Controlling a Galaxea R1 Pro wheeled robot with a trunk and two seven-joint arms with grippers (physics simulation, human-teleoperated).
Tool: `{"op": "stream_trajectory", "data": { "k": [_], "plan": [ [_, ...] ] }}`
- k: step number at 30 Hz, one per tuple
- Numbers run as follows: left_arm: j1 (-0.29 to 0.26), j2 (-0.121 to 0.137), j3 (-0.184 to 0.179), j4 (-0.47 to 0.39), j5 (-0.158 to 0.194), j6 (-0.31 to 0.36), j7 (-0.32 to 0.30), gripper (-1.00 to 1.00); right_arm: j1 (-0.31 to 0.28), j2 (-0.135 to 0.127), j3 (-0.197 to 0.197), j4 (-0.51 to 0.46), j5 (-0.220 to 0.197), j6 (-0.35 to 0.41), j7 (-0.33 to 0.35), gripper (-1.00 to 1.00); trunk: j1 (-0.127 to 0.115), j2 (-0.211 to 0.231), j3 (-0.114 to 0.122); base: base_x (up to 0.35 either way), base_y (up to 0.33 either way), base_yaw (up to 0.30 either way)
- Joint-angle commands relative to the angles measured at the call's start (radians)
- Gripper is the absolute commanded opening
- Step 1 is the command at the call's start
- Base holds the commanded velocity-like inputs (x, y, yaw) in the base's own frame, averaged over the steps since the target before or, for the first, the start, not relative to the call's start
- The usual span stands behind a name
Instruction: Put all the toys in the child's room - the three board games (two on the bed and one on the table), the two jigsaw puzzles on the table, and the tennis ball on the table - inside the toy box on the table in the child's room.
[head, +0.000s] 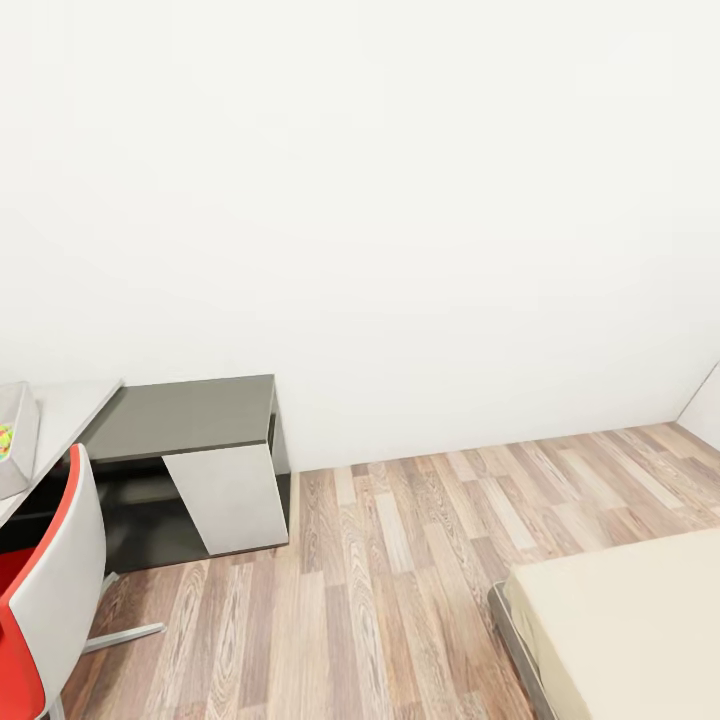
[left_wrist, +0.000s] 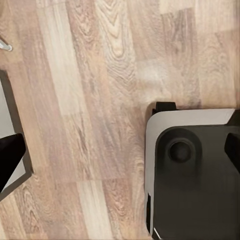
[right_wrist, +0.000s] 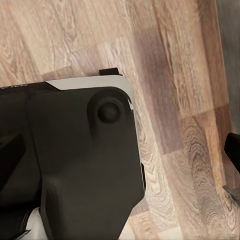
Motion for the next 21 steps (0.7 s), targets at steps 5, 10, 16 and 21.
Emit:
{"op": "stream_trajectory", "data": {
  "k": [5, 10, 16, 21],
  "plan": [
    [-0.001, -0.004, -0.003, 0.001, 0.001, -0.004, 0.003, 1.0, 0.0, 0.0, 0.008, 0.0, -0.007, -0.002, -0.004, 1.0, 0.001, -0.002, -0.002, 0.0, 0.0, 0.0],
    [-0.001, -0.005, -0.003, 0.001, 0.001, -0.004, 0.003, 1.0, 0.0, 0.0, 0.008, 0.0, -0.007, -0.002, -0.004, 1.0, 0.001, -0.002, -0.002, 0.0, 0.0, 0.0],
    [-0.001, -0.005, -0.003, 0.001, 0.001, -0.004, 0.003, 1.0, 0.0, 0.0, 0.008, 0.0, -0.006, -0.002, -0.004, 1.0, 0.001, -0.002, -0.002, 0.0, 0.0, 0.0],
    [-0.001, -0.005, -0.003, 0.001, 0.001, -0.004, 0.003, 1.0, 0.0, 0.0, 0.008, 0.0, -0.006, -0.002, -0.004, 1.0, 0.001, -0.002, -0.002, 0.0, 0.0, 0.0]
  ]
}}
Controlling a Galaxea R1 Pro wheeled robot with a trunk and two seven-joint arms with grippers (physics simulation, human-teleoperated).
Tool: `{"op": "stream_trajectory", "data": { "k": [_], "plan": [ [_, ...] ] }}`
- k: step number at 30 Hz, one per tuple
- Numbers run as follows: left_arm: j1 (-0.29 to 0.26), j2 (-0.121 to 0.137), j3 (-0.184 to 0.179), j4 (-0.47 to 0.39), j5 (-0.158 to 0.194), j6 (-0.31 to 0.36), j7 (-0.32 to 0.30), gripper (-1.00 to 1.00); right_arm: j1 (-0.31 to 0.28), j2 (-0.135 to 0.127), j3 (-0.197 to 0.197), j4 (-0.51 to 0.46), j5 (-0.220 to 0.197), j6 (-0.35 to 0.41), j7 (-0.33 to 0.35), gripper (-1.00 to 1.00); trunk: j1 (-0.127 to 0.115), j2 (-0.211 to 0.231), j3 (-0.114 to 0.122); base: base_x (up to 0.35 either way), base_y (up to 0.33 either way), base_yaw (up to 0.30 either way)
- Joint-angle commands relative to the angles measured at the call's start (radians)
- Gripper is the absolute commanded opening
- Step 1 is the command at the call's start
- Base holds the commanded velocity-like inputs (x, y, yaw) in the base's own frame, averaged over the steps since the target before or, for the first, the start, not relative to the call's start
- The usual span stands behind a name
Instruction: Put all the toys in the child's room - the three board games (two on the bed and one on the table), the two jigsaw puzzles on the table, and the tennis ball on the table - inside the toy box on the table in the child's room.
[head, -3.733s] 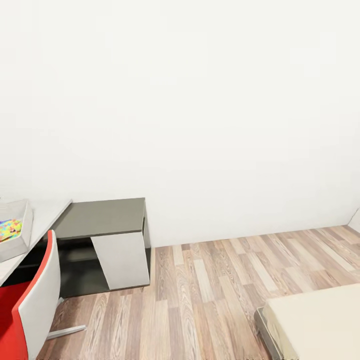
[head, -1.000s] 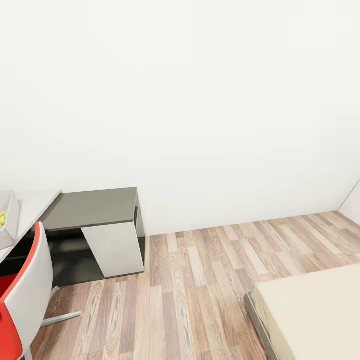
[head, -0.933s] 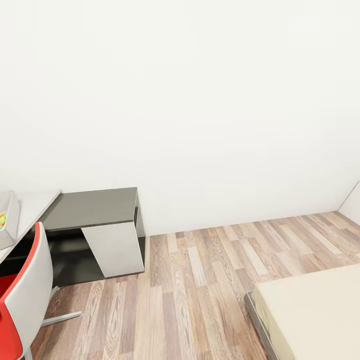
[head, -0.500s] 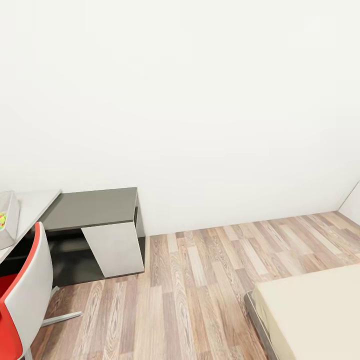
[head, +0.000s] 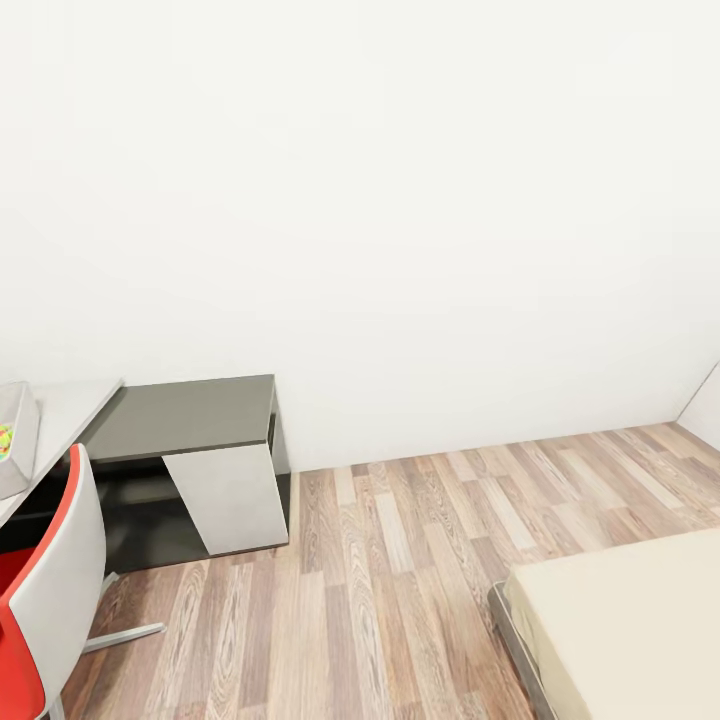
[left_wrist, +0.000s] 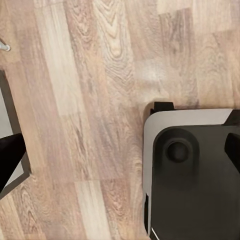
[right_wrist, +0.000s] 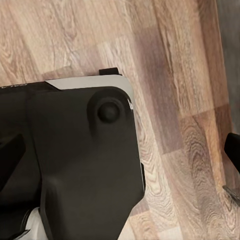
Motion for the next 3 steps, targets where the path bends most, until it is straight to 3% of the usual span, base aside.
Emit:
{"op": "stream_trajectory", "data": {
  "k": [1, 3],
  "plan": [
    [-0.001, 0.0, -0.004, 0.001, 0.001, -0.004, 0.003, 1.0, -0.001, 0.0, 0.008, 0.0, -0.008, -0.002, -0.004, 1.0, 0.001, -0.002, -0.002, 0.0, 0.0, 0.0],
    [-0.001, 0.0, -0.004, 0.001, 0.001, -0.004, 0.003, 1.0, -0.001, 0.0, 0.008, 0.0, -0.008, -0.002, -0.004, 1.0, 0.001, -0.002, -0.002, 0.0, 0.0, 0.0]
  ]
}}
